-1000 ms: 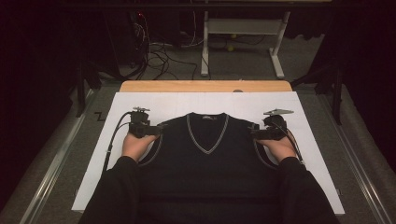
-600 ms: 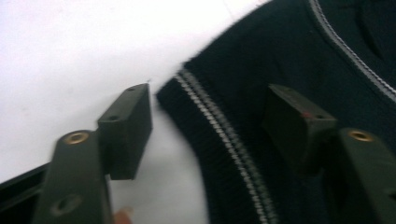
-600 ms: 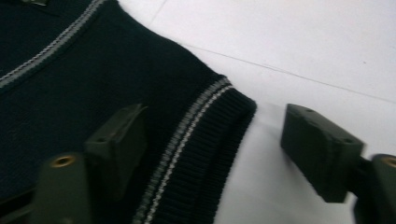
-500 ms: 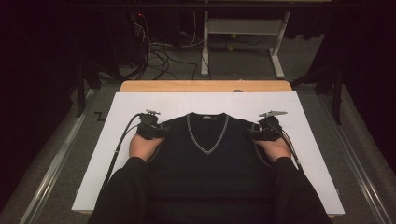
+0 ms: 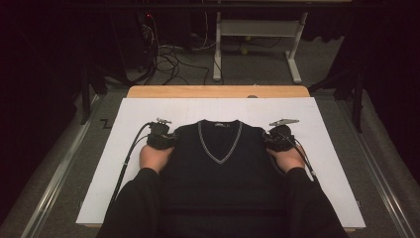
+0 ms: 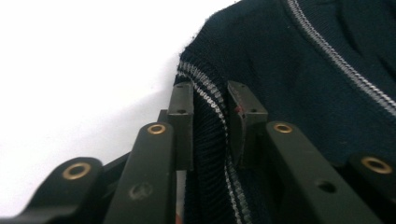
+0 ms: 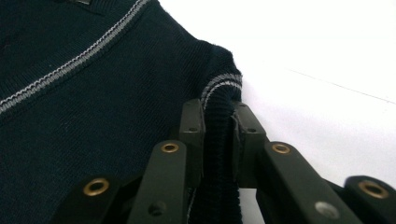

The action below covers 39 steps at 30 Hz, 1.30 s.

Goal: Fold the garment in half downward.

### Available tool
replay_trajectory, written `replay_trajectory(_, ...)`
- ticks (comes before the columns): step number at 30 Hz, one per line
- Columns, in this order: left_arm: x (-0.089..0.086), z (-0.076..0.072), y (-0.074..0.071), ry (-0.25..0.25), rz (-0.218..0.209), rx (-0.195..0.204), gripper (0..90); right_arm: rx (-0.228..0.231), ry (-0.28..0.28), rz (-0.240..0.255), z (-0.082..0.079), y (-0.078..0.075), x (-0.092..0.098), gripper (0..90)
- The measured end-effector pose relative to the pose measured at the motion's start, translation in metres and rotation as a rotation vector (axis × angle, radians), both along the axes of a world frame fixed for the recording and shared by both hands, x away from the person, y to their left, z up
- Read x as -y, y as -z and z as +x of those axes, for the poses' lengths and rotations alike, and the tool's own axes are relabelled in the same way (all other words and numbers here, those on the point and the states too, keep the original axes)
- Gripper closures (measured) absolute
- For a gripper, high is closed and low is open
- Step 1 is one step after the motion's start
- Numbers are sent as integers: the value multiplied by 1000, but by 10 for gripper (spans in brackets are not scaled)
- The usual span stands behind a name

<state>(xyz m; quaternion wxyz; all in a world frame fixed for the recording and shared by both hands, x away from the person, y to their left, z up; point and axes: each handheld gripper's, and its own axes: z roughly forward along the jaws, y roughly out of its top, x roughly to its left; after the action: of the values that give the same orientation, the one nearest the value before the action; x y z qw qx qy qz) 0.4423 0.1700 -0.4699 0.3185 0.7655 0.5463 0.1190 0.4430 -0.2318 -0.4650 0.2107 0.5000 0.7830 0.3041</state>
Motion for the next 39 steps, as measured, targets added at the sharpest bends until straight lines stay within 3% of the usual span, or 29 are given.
replay_trajectory(3, -3, 1, -3, -1, -15, 5, 704, 7, 3, -8, 0, -4, 1, 786)
replay_trajectory(8, -11, -1, -18, -20, -67, 62, 705, 56, 13, 2, -1, -18, 8, 786)
replay_trajectory(11, -12, -3, -35, -16, -66, 116, 706, 106, 17, 10, -4, -29, 9, 786)
replay_trajectory(12, -12, -3, -42, -16, -69, 139, 706, 144, 20, 10, -6, -39, 8, 786)
replay_trajectory(13, -11, -3, -49, -19, -76, 158, 706, 144, 20, 10, -6, -39, 8, 786)
replay_trajectory(19, -11, -7, -89, -19, -92, 284, 706, 258, 31, 35, -10, -73, 13, 786)
replay_trajectory(25, -15, -7, -120, -24, -116, 365, 706, 343, 52, 81, -11, -108, 20, 786)
replay_trajectory(33, -20, -8, -151, -34, -121, 446, 706, 443, 46, 120, -12, -145, 21, 785)
replay_trajectory(36, -20, -9, -150, -34, -122, 444, 706, 459, 44, 121, -13, -150, 19, 786)
replay_trajectory(39, -20, -10, -143, -28, -125, 427, 705, 441, 35, 117, -13, -147, 16, 785)
